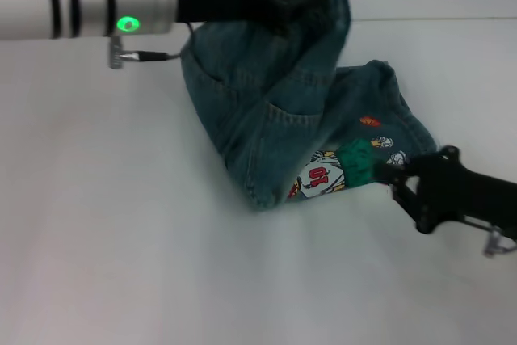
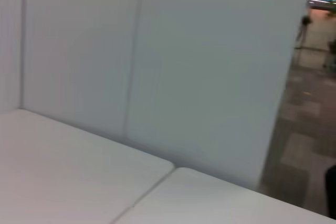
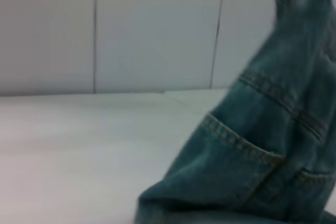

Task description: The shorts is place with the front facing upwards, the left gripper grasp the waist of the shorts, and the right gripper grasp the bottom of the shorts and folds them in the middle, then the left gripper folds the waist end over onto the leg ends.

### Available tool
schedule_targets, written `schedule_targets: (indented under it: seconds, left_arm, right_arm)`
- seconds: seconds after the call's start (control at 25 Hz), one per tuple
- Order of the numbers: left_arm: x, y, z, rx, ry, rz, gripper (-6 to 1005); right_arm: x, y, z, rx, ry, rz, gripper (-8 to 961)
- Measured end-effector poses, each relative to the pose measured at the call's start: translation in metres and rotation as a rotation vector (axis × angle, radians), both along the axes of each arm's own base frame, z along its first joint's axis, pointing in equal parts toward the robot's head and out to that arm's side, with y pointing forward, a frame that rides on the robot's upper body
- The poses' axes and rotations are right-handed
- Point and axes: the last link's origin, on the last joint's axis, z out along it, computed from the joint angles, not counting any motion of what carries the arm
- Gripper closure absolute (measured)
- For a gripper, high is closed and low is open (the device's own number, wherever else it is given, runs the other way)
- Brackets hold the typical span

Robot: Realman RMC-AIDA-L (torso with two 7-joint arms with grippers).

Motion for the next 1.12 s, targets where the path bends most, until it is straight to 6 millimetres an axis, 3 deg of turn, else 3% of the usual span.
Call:
schedule_targets:
  seconds: [0.24, 0.44, 0.68, 0.96, 1.12]
  left_arm:
    - [0.029, -0.005, -0.046, -0.073, 0.024, -0.015, 961]
    - [0.049, -0.013, -0.095, -0.089, 0.062, -0.033, 962]
    - [0.062, -0.008, -0.125, -0.055, 0.106, -0.028, 955]
    - [0.063, -0.012, -0.136, -0.06, 0.124, -0.034, 882]
    - [0.057, -0.016, -0.128, -0.058, 0.114, -0.059, 720]
  right_arm:
    - [0.013, -0.019, 0.018, -0.016, 0.015, 0.012, 891]
    - [0.01, -0.018, 0.011, -0.037, -0.003, 0.027, 889]
    - [0.006, -0.014, 0.002, -0.055, -0.025, 0.037, 887]
    - [0.007, -0.011, -0.003, -0.061, -0.027, 0.017, 885]
    - [0.007, -0.01, -0.004, -0.058, -0.03, 0.012, 883]
